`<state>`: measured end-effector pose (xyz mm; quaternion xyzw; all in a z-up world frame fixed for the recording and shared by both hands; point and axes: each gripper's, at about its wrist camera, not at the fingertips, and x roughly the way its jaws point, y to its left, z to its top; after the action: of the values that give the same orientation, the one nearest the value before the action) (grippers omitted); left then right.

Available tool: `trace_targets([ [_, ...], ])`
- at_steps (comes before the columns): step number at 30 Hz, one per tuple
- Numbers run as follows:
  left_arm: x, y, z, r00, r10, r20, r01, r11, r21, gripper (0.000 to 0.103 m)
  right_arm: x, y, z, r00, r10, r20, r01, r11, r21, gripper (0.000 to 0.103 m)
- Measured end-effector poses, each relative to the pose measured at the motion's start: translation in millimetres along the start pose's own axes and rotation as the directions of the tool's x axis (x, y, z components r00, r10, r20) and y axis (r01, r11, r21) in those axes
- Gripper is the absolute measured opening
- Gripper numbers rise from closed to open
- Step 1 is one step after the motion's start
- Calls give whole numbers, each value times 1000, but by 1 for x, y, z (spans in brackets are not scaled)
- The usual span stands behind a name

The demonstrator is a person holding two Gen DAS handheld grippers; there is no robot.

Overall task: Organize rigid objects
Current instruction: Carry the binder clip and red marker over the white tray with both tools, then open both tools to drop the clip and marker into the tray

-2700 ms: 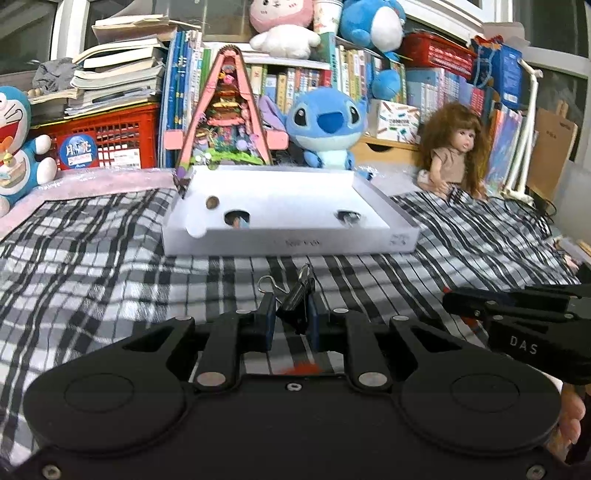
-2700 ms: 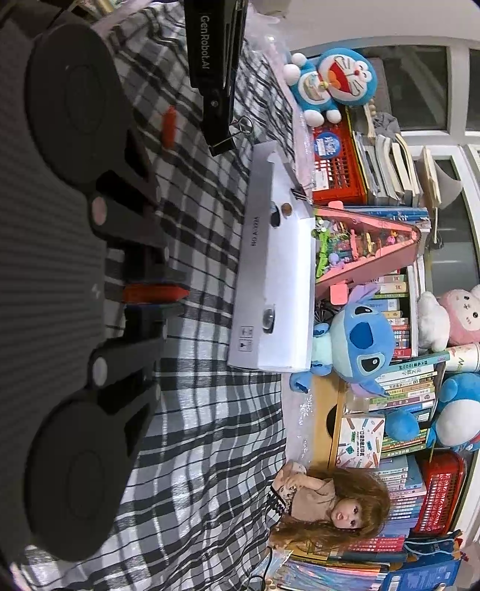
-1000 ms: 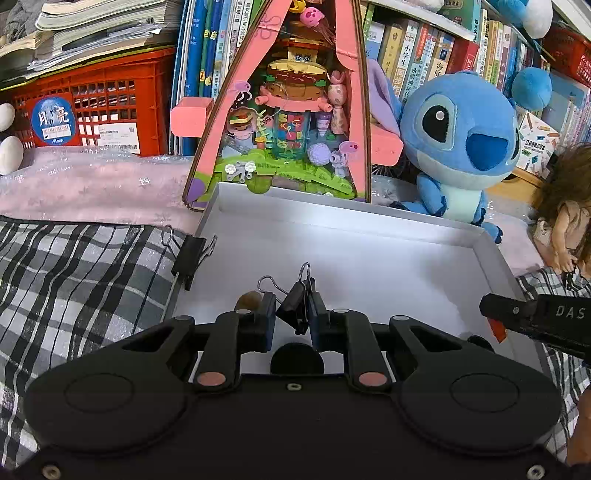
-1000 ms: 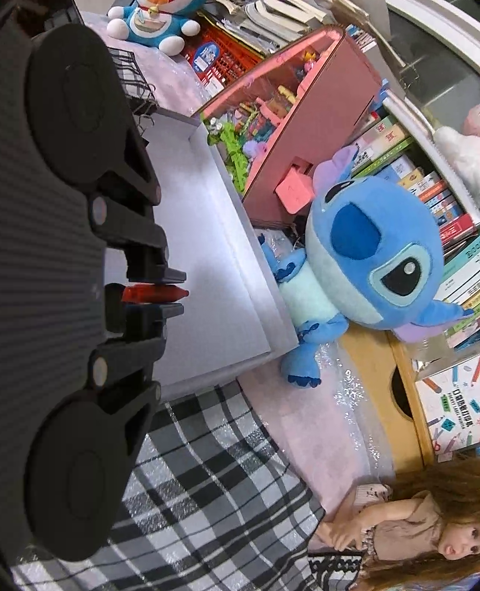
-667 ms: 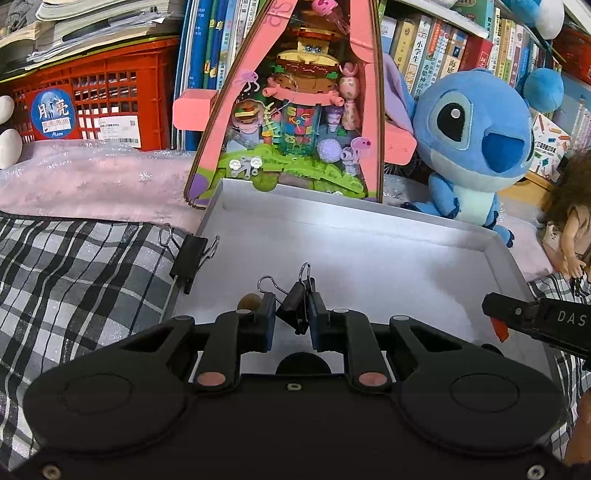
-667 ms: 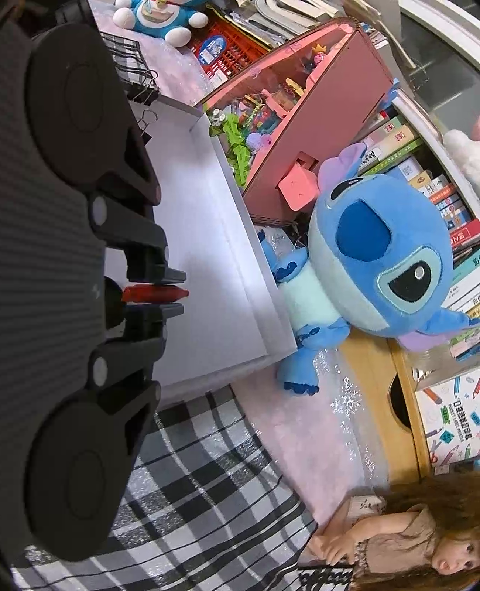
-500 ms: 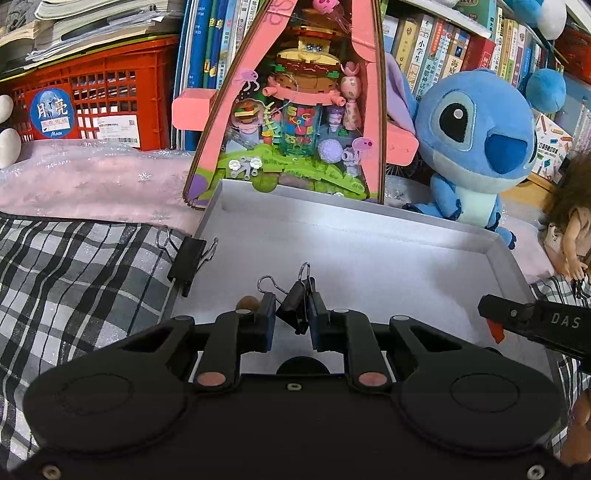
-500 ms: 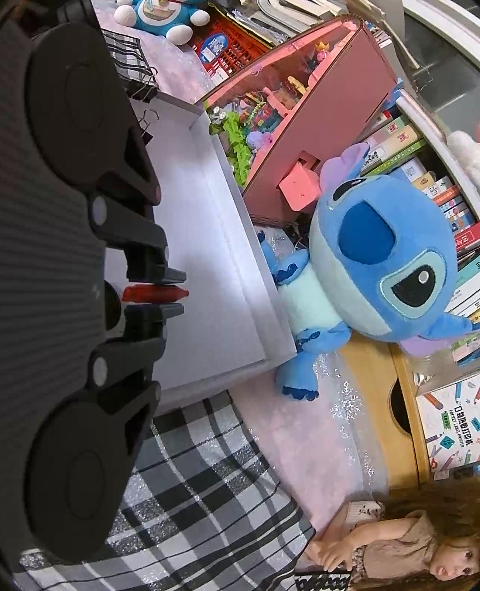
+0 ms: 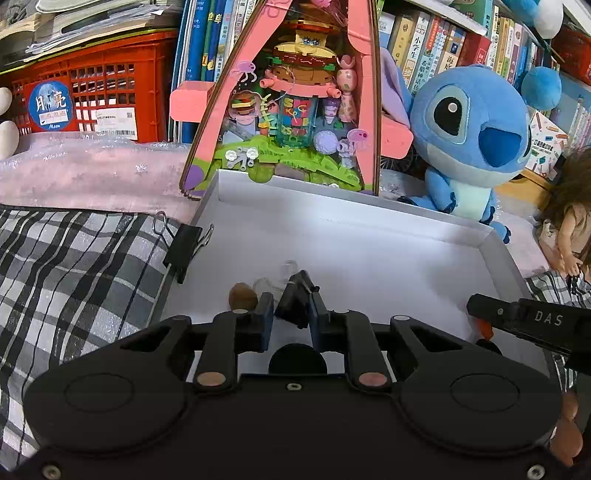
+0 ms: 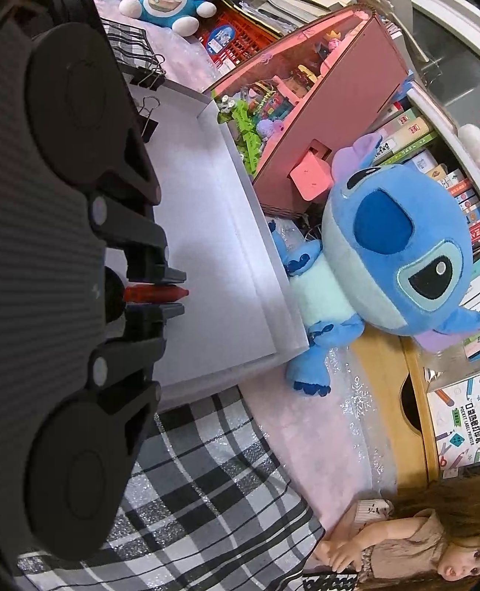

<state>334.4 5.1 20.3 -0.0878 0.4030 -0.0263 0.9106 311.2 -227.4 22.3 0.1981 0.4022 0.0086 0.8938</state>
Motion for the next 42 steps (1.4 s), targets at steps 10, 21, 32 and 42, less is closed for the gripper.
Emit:
trace_targets([
  [10, -6, 1, -6, 1000, -10, -8, 10, 1000, 4, 19, -2, 1, -2, 1000, 3, -5, -3, 1000, -14, 15],
  [21, -23, -2, -6, 1000, -11, 14, 10, 1000, 18, 38, -10, 3, -5, 1000, 28, 3, -28, 1000, -3, 20],
  [32, -71, -6, -14, 997, -12, 71, 7, 998, 70, 52, -45, 8, -10, 998, 43, 50, -41, 998, -55, 48],
  [42, -127, -12, -48, 988, -64, 139, 44, 988, 145, 60, -94, 12, -35, 992, 79, 93, -63, 985, -162, 72],
])
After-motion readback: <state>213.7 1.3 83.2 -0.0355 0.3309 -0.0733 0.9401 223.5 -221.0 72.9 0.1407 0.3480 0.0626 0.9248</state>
